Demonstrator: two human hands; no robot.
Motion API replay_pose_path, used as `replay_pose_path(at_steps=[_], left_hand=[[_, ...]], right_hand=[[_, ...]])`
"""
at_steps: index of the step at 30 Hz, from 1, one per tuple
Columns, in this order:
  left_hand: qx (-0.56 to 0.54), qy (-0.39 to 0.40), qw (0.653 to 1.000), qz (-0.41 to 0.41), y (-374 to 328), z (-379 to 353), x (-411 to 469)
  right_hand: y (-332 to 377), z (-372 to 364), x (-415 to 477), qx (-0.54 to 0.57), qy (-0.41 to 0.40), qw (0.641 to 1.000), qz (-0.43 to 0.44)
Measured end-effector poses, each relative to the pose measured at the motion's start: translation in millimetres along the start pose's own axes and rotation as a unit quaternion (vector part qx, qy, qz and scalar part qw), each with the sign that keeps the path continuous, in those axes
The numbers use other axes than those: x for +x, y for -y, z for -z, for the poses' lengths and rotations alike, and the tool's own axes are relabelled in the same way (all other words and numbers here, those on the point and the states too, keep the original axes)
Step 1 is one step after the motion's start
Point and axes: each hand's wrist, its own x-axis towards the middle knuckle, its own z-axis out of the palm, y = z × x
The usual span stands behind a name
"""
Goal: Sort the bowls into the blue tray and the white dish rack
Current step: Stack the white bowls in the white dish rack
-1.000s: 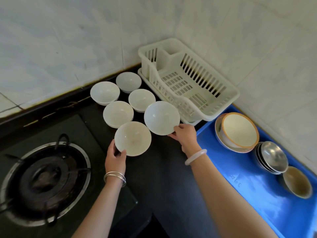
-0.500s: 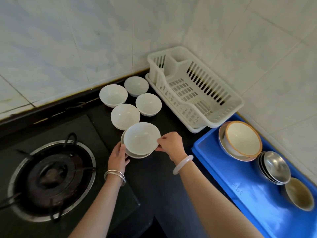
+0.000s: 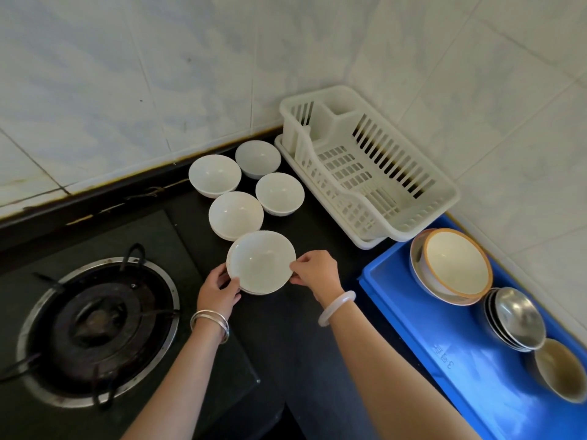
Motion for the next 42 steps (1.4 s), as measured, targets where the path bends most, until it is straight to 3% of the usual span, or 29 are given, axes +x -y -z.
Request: replay_pose_path(at_steps=[4,9,12,20,26,33,42], left_hand=[[-0.015,-0.001,1.000,0.020,-2,1,2],[-0.065,0.014,0.995,0.068,-10,6,2],[-0.083,0.024,0.993,0.082,-12,5,0],[-0.094,0.004,0.993,0.070,-23,-8,-11],[-0.098,0.066,0.993,0.027,-72,-41,-20],[-0.065,0.167,0.984,-0.018,-151,-127,-2],[0.002,0.225,0.974,-0.024,-201,-257,77]], right_hand=[[-5,-1,3,0.040,0.014,0.999,-0.026],[-9,4,4,0.178,0.173,0.965,-0.083],[-15,4,4,0.228,0.206,0.949,-0.066],[-17,9,1,0.233,0.154,0.960,-0.016],[5,58,-8,0.260,0.100,0.959,0.054],[55,150,11,0.292,0.026,0.950,0.106],[93,218,116,0.292,-0.042,0.954,0.060]])
